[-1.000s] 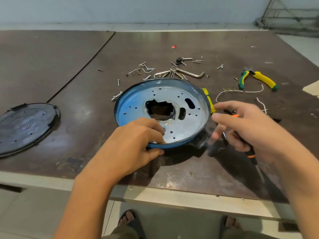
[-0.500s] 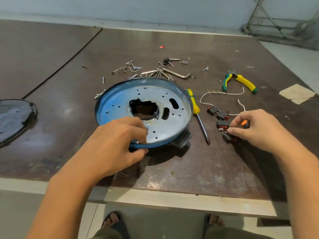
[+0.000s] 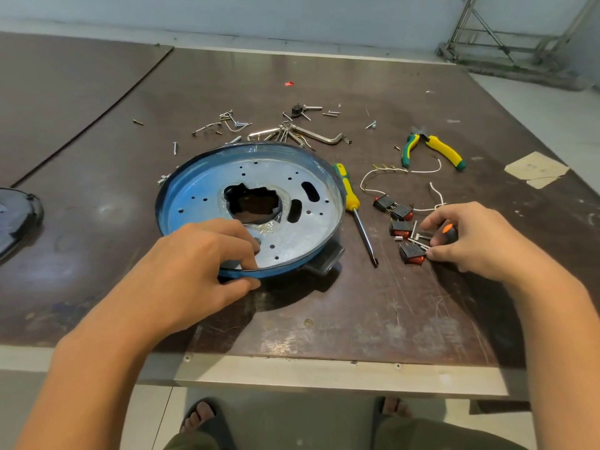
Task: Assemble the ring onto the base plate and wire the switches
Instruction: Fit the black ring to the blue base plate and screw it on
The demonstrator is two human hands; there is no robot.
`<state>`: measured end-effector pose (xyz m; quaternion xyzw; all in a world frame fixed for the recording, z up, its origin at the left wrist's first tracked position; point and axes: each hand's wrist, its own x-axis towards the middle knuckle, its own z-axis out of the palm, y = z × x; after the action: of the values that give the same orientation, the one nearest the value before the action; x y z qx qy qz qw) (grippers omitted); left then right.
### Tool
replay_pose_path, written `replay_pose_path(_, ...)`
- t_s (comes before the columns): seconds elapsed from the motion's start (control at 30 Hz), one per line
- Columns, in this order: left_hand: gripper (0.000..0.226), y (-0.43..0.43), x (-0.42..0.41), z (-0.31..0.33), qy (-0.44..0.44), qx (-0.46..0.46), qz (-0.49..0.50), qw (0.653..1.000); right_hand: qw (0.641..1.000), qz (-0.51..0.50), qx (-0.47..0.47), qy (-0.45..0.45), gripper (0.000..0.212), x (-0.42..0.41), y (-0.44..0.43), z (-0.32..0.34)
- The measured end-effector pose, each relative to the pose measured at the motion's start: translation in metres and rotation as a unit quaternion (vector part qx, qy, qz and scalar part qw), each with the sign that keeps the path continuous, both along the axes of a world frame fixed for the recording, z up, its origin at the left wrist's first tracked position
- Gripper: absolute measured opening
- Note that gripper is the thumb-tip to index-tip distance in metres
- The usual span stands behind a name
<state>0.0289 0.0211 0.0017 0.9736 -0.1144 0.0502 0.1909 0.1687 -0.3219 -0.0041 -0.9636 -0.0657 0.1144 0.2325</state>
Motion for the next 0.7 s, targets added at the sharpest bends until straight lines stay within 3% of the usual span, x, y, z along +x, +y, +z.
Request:
replay_pose_path(0.43, 0.019, 0.0024, -0.0025, -0.0007, -0.004, -0.027, 0.021, 0.999, 0.999, -0.034, -0.038, 0.007, 0.011, 0.0032, -0.0036, 0.0027)
replay_pose_path(0.7, 0.014, 0.0005, 0.0, -0.0039, -0.013, -0.013, 0.02, 1.0, 0.998, -0.035, -0.04, -0.021, 0.01, 0.0017, -0.003, 0.0009)
